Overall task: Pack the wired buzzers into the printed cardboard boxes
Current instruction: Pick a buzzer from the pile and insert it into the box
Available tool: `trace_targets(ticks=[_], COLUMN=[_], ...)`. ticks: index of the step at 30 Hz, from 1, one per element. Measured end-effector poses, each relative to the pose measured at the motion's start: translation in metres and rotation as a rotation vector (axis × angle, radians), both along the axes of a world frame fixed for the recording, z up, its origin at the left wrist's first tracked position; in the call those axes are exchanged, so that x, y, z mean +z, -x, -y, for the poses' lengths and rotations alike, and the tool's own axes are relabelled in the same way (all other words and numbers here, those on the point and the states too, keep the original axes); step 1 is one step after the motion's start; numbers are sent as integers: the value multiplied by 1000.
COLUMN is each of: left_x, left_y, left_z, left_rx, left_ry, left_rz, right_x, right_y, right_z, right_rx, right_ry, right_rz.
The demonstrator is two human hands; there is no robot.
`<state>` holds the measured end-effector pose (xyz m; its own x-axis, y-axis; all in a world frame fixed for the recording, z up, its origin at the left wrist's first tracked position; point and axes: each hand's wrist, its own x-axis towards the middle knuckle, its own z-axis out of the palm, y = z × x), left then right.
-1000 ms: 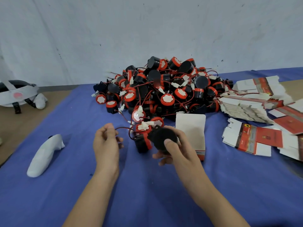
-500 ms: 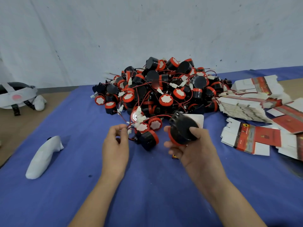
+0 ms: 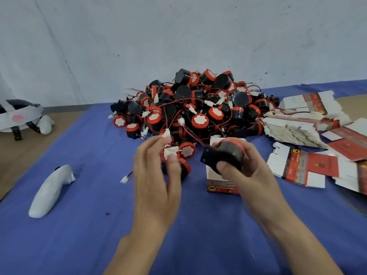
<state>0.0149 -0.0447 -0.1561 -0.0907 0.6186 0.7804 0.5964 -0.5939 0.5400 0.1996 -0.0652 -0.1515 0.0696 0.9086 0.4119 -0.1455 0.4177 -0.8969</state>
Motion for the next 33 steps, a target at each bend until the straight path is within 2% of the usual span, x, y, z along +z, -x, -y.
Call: trace_targets(ticks=[2,6,12,16,20,24,28,30,33], left_x=[1,0,-1,-1,-1,-2,-4,-6,-8], left_y=[-9,-14,-7,-7,-4,0,7,10,8], left_z=[8,10,3,0,-1,-4,-9,-12,-14], left_rx=[-61,-62,42,-18,-17,28,37,36,-24], left_ry=[2,-21,-21,-35,31,23,-53,-107,-164], left_rz=[-59,-291,-524,-436,-332,-344,-408,-442,-455], right_x=[-1,-4,-1,-2,0,4,1,-2,-12], right_y=[0,0,-4,-3,2,2,-1,-1,6], right_z=[3,7,10,12,16,18,16,15,12], right_rx=[29,81,88,79,138,129,208,224,183], right_ry=[-25,-32,-45,-9,44,51,78,114,163], right_rz=[78,170,175,242,171,203,249,318,549])
